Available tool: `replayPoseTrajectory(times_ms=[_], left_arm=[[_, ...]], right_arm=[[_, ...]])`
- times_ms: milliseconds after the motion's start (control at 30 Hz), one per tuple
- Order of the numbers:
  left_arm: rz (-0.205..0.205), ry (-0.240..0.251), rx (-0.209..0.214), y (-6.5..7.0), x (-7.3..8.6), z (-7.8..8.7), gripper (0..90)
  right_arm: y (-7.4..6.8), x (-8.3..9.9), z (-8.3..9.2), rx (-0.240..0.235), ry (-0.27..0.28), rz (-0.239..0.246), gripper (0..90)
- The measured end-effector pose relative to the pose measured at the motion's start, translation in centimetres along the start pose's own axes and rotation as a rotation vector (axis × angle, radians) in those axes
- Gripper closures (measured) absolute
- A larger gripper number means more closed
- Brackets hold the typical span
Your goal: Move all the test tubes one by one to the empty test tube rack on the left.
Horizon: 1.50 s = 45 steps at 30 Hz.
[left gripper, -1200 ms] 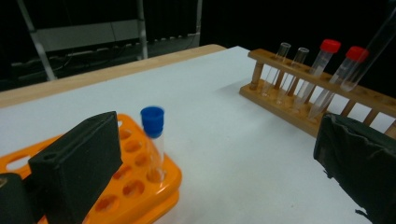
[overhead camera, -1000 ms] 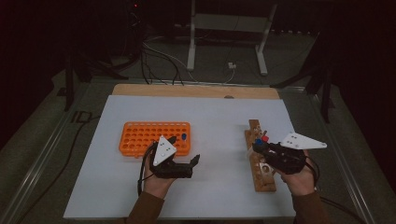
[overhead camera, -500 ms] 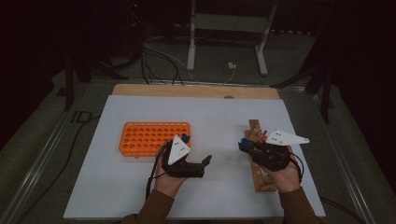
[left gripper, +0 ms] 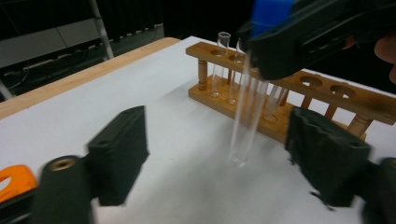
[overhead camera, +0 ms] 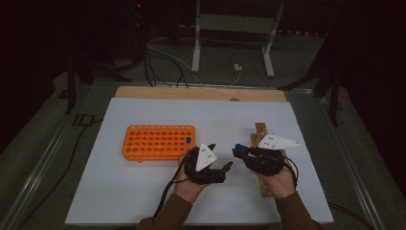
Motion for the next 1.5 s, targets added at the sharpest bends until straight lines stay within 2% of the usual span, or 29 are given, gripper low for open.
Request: replayPoseTrajectory(times_ms=[33, 67, 100, 133, 167, 200, 233, 267, 533, 567, 767, 833, 867, 900, 933, 967, 1033, 1067, 1100, 1200, 1267, 1300, 1500], left_arm=[[-0.007, -0.001, 0.003, 0.1, 0.0, -0.1, 35.1], [-0.011, 0.0, 0.006, 0.3, -0.1, -0.2, 35.1], [-0.016, 0.0, 0.008, 0.4, -0.1, -0.3, 39.4], [-0.022, 0.004, 0.012, 0.5, -0.1, -0.3, 48.5], [-0.023, 0.006, 0.014, 0.5, -0.1, -0.3, 48.5], [-0.029, 0.007, 0.018, 0.5, -0.1, -0.3, 55.3], [-0.031, 0.006, 0.019, 0.5, -0.1, -0.4, 55.3], [-0.033, 0.007, 0.025, 0.5, 0.0, -0.4, 60.2], [-0.046, 0.006, 0.039, 0.8, 0.2, -0.7, 72.4], [-0.043, 0.008, 0.04, 0.7, 0.3, -0.6, 76.3], [-0.049, 0.011, 0.041, 0.7, 0.5, -0.4, 77.4], [-0.047, 0.004, 0.036, 0.5, 0.7, -0.4, 77.5], [-0.039, 0.004, 0.035, 0.4, 0.8, -0.4, 77.5], [-0.037, -0.002, 0.03, 0.3, 0.9, -0.3, 77.5], [-0.028, -0.004, 0.024, 0.1, 1.0, -0.3, 77.6], [-0.024, -0.008, 0.019, -0.1, 1.2, -0.2, 77.6], [-0.006, -0.005, 0.012, -0.4, 1.4, 0.0, 77.6], [-0.003, -0.007, 0.009, -0.5, 1.5, 0.1, 77.6], [-0.001, -0.007, 0.004, -0.6, 1.6, 0.2, 77.6], [0.01, -0.009, -0.006, -0.9, 1.8, 0.5, 77.6], [0.014, -0.012, -0.011, -1.1, 2.0, 0.7, 77.6], [0.018, -0.013, -0.014, -1.1, 2.1, 0.8, 77.6], [0.032, -0.013, -0.02, -1.5, 2.3, 1.3, 77.6]], right_arm=[[-0.2, 0.1, -0.3, -0.007, -0.004, 0.001, 77.2], [-0.2, 0.1, -0.3, -0.007, -0.004, 0.001, 77.2], [-0.3, 0.1, -0.5, -0.007, -0.006, 0.0, 77.2], [-0.4, 0.1, -0.6, -0.009, -0.008, 0.002, 77.2], [-0.4, 0.1, -0.7, -0.011, -0.007, 0.003, 77.2], [-0.5, 0.2, -0.8, -0.015, -0.007, 0.0, 77.2], [-0.5, 0.2, -0.8, -0.015, -0.007, 0.0, 77.2], [-0.5, 0.2, -0.9, -0.017, -0.008, -0.001, 77.2], [-0.6, 0.5, -1.3, -0.028, -0.014, -0.003, 77.2], [-0.6, 0.6, -1.3, -0.031, -0.015, -0.003, 77.2], [-0.6, 0.7, -1.3, -0.043, -0.012, -0.002, 76.2], [-0.5, 0.8, -1.2, -0.059, -0.004, -0.009, 67.9], [-0.4, 0.8, -0.9, -0.066, 0.009, -0.014, 59.4], [-0.4, 0.8, -0.9, -0.066, 0.009, -0.014, 59.4], [-0.2, 0.7, -0.6, -0.068, 0.022, -0.024, 47.1], [-0.1, 0.7, -0.5, -0.061, 0.02, -0.031, 41.3], [0.1, 0.7, -0.4, -0.055, 0.018, -0.034, 37.8], [0.3, 0.8, -0.2, -0.036, 0.023, -0.031, 30.7], [0.3, 0.8, -0.2, -0.036, 0.023, -0.031, 30.7], [0.5, 1.1, 0.1, 0.006, 0.027, -0.031, 17.1], [0.7, 1.3, 0.3, 0.031, 0.039, -0.033, 12.9], [0.9, 1.5, 0.6, 0.048, 0.048, -0.035, 3.7], [1.2, 1.7, 1.2, 0.08, 0.063, -0.023, 0.0]])
Point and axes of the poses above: each handheld gripper's, and its own axes: z roughly backward along the jaws, x roughly out of its underside, y roughly to its right, the point moved 1 cm from there along -z, roughly forward along the jaws, and after that the axes turned 12 degrees about -z, right-handed, at the moved point
